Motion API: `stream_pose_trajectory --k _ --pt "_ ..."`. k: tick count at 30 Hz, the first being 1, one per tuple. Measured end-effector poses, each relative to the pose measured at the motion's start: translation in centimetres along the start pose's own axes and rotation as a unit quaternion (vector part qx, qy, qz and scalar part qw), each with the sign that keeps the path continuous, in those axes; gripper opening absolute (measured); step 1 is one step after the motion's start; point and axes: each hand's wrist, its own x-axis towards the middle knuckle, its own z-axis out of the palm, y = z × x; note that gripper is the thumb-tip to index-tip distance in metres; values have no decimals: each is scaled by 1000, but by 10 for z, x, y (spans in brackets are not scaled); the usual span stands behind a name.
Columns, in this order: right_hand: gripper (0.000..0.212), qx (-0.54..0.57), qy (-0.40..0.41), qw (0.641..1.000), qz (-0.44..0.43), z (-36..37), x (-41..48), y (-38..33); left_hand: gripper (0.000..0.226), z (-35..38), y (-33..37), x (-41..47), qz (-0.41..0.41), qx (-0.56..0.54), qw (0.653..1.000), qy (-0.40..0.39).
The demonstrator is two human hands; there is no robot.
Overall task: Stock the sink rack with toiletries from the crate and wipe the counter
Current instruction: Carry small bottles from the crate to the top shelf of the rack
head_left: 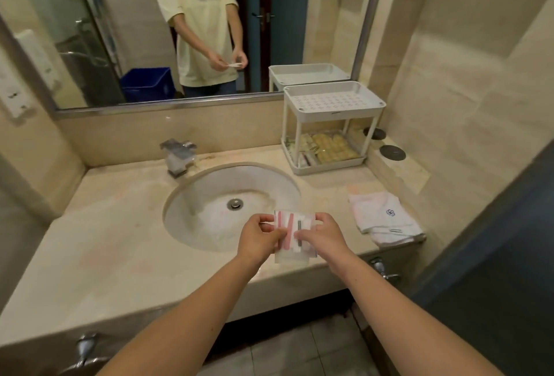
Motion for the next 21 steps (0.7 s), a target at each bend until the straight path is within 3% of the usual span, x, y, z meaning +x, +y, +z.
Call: stream_pose_trajectory --k 11,21 --pt "48 15 63 998 -6 -34 74 -25 35 37 35 66 8 -11 998 -65" --pt "47 -13 40 999 15 -89 247 -51 41 122 72 188 -19 22 999 -32"
